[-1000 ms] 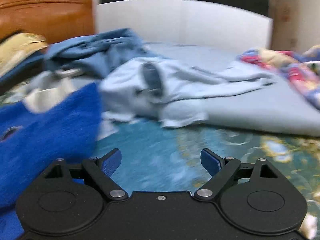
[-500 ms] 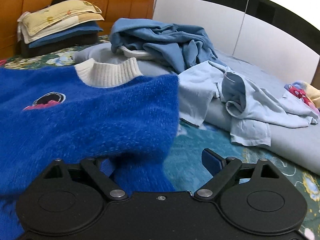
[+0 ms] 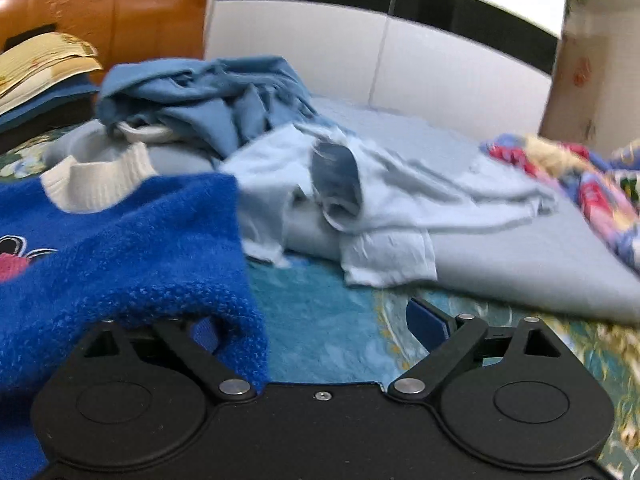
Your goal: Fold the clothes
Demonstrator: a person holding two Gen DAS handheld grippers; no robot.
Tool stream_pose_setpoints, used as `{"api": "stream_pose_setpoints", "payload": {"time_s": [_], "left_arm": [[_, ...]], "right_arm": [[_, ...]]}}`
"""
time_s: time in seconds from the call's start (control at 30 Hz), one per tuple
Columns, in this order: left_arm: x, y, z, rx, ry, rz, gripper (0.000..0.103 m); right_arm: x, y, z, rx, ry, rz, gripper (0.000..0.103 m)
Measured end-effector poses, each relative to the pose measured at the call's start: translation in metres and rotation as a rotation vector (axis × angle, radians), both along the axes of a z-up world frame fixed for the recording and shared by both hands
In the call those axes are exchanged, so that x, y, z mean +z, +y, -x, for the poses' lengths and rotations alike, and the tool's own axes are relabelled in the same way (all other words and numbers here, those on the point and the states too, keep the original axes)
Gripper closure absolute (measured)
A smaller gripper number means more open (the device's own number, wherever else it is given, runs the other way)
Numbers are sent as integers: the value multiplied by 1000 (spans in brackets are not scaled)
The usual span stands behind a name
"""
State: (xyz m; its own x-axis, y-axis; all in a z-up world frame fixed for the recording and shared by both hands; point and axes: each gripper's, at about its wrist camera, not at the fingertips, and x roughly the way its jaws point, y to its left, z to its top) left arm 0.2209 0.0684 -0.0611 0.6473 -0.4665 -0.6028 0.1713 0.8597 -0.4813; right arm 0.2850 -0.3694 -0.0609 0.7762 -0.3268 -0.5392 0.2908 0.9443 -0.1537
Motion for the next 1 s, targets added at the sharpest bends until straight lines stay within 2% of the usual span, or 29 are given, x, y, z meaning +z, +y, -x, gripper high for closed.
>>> {"api": "stream_pose_setpoints", "payload": {"time_s": [0.23, 0.33, 0.5, 0.8, 0.87, 0.93, 1.0], "left_arm": [[-6, 1, -3, -3, 13, -18, 91], [-5, 1, -3, -4, 11, -24, 90], [0, 1, 1, -10, -1, -25, 90], [19, 10, 14, 13, -60, -29, 89], [24, 8, 15, 16, -79, -30, 89], [27, 1, 14, -1, -90, -36, 89], [30, -8, 13, -21, -100, -46, 89]], "right_arm": [[-20, -5, -4, -11, 43, -29, 11], [-18, -5, 0, -6, 39, -48, 11], [-7, 2, 14, 31, 35, -25, 10], [36, 15, 56, 137, -74, -50, 10], [46, 18, 66, 161, -99, -57, 12], [46, 26, 58, 187, -85, -67, 31], [44, 35, 47, 213, -64, -79, 32]]}}
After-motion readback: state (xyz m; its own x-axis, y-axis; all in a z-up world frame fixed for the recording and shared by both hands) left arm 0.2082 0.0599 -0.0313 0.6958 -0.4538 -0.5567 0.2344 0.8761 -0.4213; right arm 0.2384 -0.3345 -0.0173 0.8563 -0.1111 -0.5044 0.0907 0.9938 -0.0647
